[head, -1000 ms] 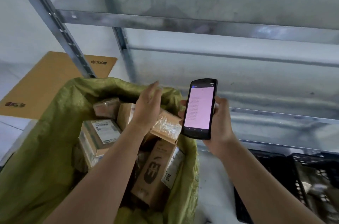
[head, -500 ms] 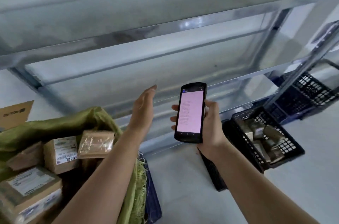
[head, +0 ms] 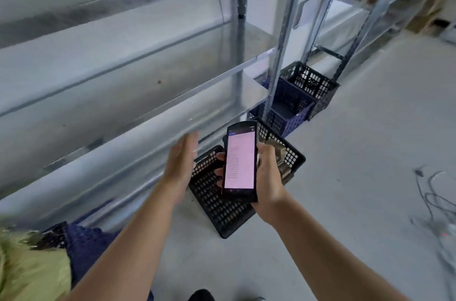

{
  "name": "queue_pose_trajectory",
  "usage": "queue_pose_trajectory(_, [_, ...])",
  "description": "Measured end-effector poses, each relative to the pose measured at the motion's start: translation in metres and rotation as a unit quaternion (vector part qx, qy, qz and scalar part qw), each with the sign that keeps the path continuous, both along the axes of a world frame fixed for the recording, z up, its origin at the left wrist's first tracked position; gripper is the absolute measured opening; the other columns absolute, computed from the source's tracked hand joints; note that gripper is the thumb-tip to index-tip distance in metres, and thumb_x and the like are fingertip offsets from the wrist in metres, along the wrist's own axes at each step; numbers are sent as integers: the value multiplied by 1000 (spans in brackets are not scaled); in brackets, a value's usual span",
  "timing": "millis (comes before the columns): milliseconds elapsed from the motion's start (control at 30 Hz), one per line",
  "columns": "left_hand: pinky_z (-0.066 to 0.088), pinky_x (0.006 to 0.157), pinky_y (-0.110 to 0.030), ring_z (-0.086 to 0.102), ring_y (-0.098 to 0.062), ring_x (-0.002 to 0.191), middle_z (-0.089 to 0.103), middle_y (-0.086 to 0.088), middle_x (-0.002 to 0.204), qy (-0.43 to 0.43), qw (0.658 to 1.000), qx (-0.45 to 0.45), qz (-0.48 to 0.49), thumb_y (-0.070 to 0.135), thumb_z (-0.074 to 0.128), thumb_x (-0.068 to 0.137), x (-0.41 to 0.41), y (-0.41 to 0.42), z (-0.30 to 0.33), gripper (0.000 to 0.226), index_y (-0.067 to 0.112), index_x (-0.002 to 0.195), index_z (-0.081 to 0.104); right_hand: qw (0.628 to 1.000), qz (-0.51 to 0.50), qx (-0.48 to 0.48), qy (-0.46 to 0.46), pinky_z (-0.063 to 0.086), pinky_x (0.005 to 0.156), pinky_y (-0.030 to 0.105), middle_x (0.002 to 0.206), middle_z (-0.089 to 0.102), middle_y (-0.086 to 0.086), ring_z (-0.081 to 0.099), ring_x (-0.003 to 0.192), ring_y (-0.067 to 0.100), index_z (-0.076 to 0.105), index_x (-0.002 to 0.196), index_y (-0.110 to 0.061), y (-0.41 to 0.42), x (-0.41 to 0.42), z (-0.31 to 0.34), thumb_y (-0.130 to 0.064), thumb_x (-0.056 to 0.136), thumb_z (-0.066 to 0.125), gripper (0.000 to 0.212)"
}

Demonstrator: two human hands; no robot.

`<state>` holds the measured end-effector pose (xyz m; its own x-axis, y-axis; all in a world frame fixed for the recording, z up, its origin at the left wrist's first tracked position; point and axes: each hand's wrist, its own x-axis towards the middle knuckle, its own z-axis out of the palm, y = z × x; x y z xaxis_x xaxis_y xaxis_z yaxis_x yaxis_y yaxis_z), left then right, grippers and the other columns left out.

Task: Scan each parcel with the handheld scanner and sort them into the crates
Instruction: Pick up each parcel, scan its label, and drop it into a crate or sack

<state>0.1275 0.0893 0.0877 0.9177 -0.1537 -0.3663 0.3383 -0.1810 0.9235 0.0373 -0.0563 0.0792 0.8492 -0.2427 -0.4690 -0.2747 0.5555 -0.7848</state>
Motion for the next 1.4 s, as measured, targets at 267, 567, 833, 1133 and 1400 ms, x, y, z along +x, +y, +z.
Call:
queue_pose_trajectory(267, [44, 115, -46, 58, -26, 129, 63, 0, 135, 51, 996, 5, -69, 50, 49, 104, 28, -147, -53, 28, 38, 122, 68, 997, -70, 2, 41, 59, 81, 46, 120, 75, 23, 70, 92, 37, 64, 135, -5, -142, 7, -38, -49, 106, 23, 67])
queue_pose_trajectory(567, [44, 103, -41, 57, -18, 125, 63, 7, 128, 133, 984, 29, -113, 44, 43, 107, 117, -295, -164, 25, 39, 120, 65, 990, -64, 5, 125, 58, 68, 34, 111, 77, 21, 70, 85, 33, 66, 131, -3, -275, 89, -119, -49, 106, 22, 68])
queue_pose_trajectory(833, [47, 104, -41, 58, -18, 125, 62, 5, 133, 199, 972, 68, -108, 52, 49, 99, 187, -404, -237, 47, 30, 139, 63, 981, -67, 18, 184, 60, 69, 34, 122, 74, 24, 70, 89, 33, 68, 130, -5, -381, 159, -178, -50, 106, 24, 67])
queue_pose_trajectory(1133, [50, 101, -38, 59, -22, 123, 60, -3, 138, 288, 954, 78, 25, 38, 43, 109, 231, -534, -385, 39, 25, 141, 61, 974, 36, 19, 221, 58, 71, 28, 100, 77, 12, 69, 82, 19, 72, 122, -6, -519, 227, -302, -49, 109, 22, 67])
queue_pose_trajectory(1400, [43, 115, -51, 53, -24, 133, 58, 0, 138, 312, 938, 60, 140, 42, 44, 108, 263, -596, -501, 26, 40, 129, 60, 964, 82, 47, 250, 54, 77, 37, 101, 79, 18, 71, 78, 26, 76, 109, -7, -588, 286, -410, -52, 103, 30, 65])
